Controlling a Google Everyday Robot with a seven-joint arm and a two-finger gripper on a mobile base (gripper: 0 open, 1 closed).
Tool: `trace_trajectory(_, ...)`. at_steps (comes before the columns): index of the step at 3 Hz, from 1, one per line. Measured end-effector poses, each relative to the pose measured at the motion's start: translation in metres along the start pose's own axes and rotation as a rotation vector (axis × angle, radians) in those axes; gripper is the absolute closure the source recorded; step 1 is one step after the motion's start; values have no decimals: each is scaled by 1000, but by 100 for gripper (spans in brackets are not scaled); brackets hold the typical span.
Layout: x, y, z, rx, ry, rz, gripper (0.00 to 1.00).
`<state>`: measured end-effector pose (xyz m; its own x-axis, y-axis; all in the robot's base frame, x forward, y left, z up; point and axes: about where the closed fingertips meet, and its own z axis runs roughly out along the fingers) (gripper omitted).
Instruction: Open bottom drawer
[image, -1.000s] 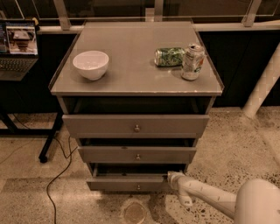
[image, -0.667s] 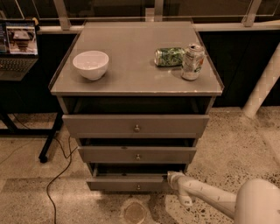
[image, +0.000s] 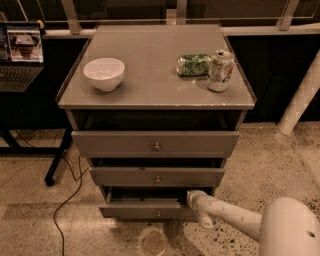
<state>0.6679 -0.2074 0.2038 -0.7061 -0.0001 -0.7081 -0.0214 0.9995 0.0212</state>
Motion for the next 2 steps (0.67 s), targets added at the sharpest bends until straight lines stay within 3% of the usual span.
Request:
trace_trajectory(1, 0, 4, 16, 37, 61, -53, 100)
trace_trajectory(2, 21, -11, 26, 76, 167, -49, 100)
